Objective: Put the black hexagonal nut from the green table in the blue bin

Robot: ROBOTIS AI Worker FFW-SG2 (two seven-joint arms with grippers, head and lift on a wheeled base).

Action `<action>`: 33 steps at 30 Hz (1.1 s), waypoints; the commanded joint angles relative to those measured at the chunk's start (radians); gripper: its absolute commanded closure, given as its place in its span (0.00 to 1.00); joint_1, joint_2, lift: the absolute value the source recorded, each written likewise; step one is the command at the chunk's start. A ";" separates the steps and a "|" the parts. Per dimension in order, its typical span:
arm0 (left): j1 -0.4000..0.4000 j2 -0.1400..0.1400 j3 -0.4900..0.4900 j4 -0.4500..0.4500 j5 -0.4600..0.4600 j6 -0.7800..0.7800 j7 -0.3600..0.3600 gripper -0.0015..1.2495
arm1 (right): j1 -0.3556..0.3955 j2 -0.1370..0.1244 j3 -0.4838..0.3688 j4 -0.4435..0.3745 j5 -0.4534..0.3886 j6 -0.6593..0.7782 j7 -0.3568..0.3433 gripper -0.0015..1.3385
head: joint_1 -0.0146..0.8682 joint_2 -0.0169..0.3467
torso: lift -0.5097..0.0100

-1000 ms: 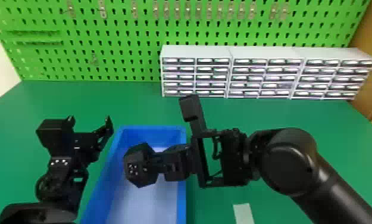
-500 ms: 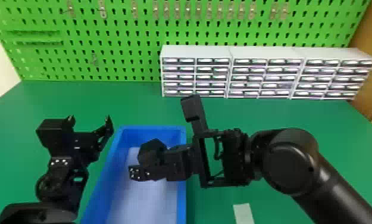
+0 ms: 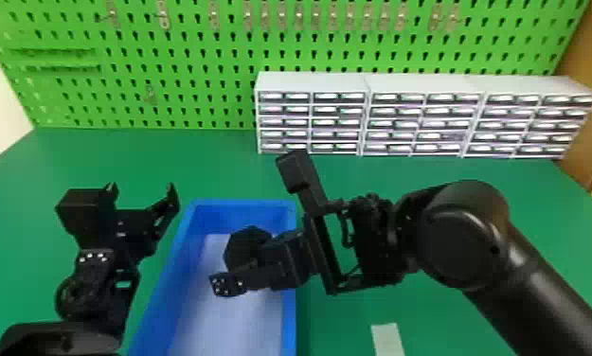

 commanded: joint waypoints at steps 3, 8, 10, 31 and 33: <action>-0.002 -0.003 0.002 0.001 0.000 -0.001 0.000 0.25 | -0.013 0.002 -0.001 0.006 -0.005 0.034 0.000 0.12 | 0.76 0.20 | 0.80; -0.003 -0.003 0.002 -0.001 -0.002 -0.001 0.000 0.25 | -0.024 0.005 0.004 0.006 -0.005 0.047 0.000 0.12 | 0.76 0.20 | 0.80; -0.005 -0.003 0.002 0.001 -0.003 -0.001 0.000 0.25 | -0.036 0.010 0.001 0.011 -0.001 0.087 0.000 0.12 | 0.76 0.20 | 0.80; -0.011 0.002 -0.001 0.001 -0.006 -0.001 0.000 0.25 | 0.007 0.014 -0.099 0.011 0.029 0.070 0.021 0.12 | 0.76 0.20 | 0.80; -0.011 0.002 -0.003 0.003 -0.006 0.000 0.000 0.25 | 0.027 0.017 -0.136 0.008 0.043 0.061 0.021 0.13 | 0.76 0.20 | 0.80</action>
